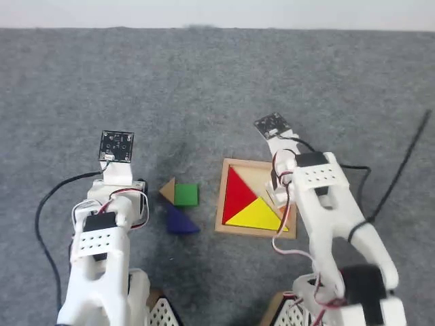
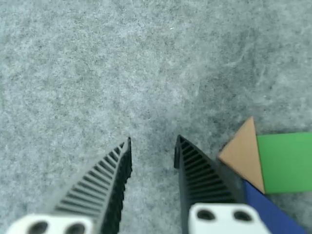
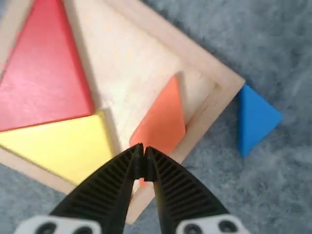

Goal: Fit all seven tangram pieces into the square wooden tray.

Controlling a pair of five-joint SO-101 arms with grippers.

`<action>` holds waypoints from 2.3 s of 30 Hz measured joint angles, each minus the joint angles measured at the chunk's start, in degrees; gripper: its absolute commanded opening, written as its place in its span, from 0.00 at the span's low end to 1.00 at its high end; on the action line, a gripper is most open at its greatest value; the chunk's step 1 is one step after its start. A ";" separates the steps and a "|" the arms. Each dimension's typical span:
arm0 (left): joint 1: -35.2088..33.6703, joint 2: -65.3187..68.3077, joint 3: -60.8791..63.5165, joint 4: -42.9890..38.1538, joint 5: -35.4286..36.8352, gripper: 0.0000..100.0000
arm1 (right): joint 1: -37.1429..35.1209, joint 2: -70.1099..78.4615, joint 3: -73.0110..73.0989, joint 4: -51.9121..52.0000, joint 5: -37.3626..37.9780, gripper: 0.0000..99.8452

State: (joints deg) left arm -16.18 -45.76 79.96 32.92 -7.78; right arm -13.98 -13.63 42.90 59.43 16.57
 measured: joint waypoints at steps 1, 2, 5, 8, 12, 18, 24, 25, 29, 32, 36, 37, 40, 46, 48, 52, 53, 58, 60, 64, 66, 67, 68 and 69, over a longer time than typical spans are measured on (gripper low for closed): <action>0.00 0.00 0.00 0.00 0.00 0.13 | -0.09 -1.58 0.00 0.79 -0.88 0.01; 0.00 0.00 0.00 0.00 0.00 0.13 | -0.18 -3.08 0.00 1.67 -1.85 0.01; 0.00 -0.18 0.00 0.00 0.00 0.13 | -0.62 -8.35 1.05 2.81 -3.34 0.01; 0.00 -0.18 0.00 0.00 0.00 0.13 | -0.79 -13.36 5.89 1.41 -3.52 0.01; 0.00 -0.18 0.00 0.18 0.00 0.13 | -0.79 -14.33 9.49 -2.20 -3.52 0.01; 0.00 -0.18 0.00 0.35 0.00 0.13 | -0.97 -5.80 9.32 -6.24 -3.52 0.01; 0.00 -0.18 0.00 0.62 0.00 0.13 | 0.18 -0.53 7.65 -8.35 -3.52 0.01; 0.00 -0.18 0.00 0.62 0.00 0.13 | 0.70 -0.53 7.65 -8.35 -3.60 0.01; 0.00 -0.18 0.00 0.62 0.00 0.13 | 0.97 -0.53 8.18 -8.62 -3.60 0.01; 0.00 -0.18 0.00 0.62 0.00 0.13 | 0.97 -0.62 8.44 -8.70 -3.60 0.01; 0.00 -0.18 0.00 0.62 0.00 0.13 | 1.05 -1.58 9.93 -8.79 -3.60 0.01; 0.00 -0.18 0.00 0.62 0.00 0.13 | 1.14 -1.67 10.02 -8.79 -3.60 0.01; 0.00 -0.18 0.00 0.62 0.00 0.13 | 1.23 -2.73 11.34 -8.79 -3.60 0.01; 0.00 -0.18 0.00 0.62 0.00 0.13 | 0.88 -9.85 19.78 -8.70 -2.64 0.01; 0.00 -0.26 0.00 0.62 0.00 0.13 | 0.97 -12.40 21.45 -8.70 -1.49 0.01; 0.00 -0.26 0.00 0.62 0.00 0.13 | 1.05 -16.26 22.07 -6.07 -0.88 0.01; 0.00 -0.26 0.00 0.62 0.00 0.13 | 1.05 -17.32 22.07 -4.66 -0.88 0.01; 0.00 -0.26 0.00 0.62 0.00 0.13 | 1.05 -22.59 17.93 1.49 -0.88 0.01; 0.00 -0.26 0.00 0.62 0.00 0.13 | 1.05 -23.38 14.42 3.96 -0.88 0.01; 0.00 -0.26 0.00 0.62 0.00 0.13 | 1.05 -22.86 5.45 8.09 -2.64 0.04; 0.00 -0.26 0.00 0.62 0.00 0.13 | 0.97 -20.48 1.93 8.70 -4.04 0.05; 0.00 -0.26 0.00 0.62 0.00 0.13 | 0.97 -18.64 0.62 8.70 -4.75 0.05; 0.00 -0.26 0.00 0.62 0.00 0.13 | 0.97 -16.53 -0.35 8.70 -5.19 0.04; 0.00 -0.26 0.00 0.62 0.00 0.13 | 0.97 -14.24 -1.05 8.44 -5.45 0.04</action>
State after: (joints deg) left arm -16.18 -46.02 79.96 33.54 -7.78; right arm -13.01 -27.87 41.85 67.87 11.12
